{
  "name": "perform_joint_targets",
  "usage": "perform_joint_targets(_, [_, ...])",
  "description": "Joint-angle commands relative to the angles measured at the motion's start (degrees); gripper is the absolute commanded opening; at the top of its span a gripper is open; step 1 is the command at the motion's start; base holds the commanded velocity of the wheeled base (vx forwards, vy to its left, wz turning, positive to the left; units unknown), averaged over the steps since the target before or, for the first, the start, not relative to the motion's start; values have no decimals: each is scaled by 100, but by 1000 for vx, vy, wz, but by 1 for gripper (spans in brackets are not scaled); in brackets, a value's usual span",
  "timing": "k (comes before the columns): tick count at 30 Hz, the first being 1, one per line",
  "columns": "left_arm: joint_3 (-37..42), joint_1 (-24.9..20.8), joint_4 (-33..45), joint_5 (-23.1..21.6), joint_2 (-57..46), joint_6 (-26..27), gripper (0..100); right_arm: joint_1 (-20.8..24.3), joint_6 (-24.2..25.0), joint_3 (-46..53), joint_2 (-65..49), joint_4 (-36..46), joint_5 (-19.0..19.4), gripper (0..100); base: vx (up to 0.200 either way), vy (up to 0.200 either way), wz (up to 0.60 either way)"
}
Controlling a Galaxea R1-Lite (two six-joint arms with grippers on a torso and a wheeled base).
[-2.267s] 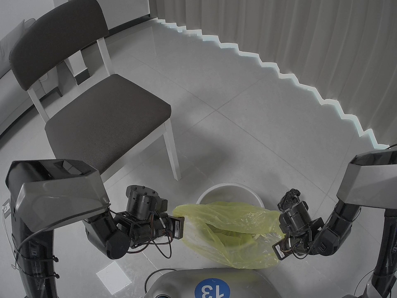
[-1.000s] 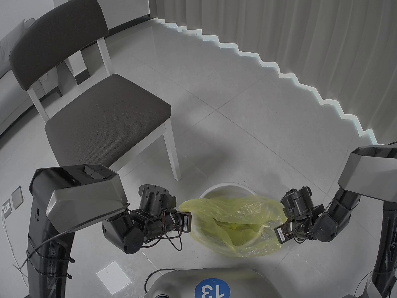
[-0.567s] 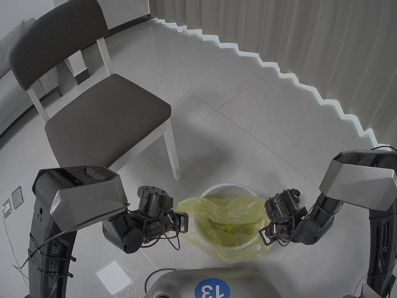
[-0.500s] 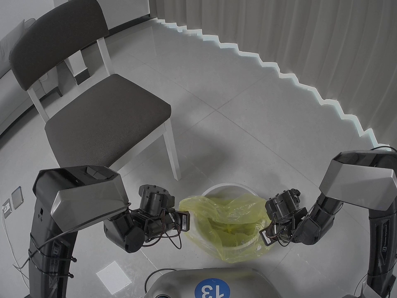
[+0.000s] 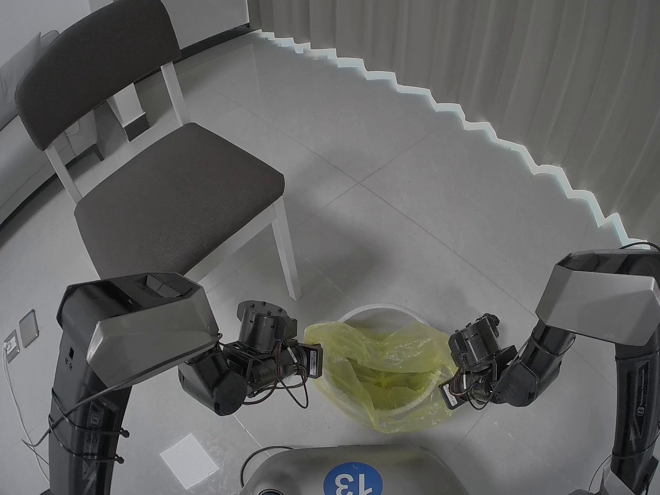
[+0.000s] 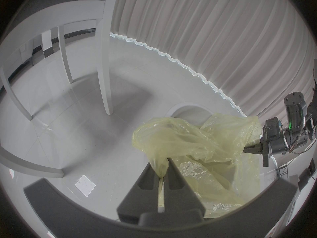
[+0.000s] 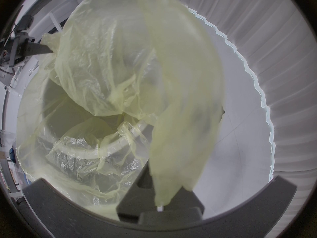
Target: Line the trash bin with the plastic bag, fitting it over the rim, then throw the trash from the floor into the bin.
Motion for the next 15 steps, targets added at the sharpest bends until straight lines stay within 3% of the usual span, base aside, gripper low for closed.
perform_joint_targets(1, [136,13,-30,1,-193,-3,0,2,20,33,-308,43,-8,0,0,0,0])
perform_joint_targets(15, [435,-14,-241,18,-307,23,0,2,-15,191,-686,26,-140,0,0,0,0])
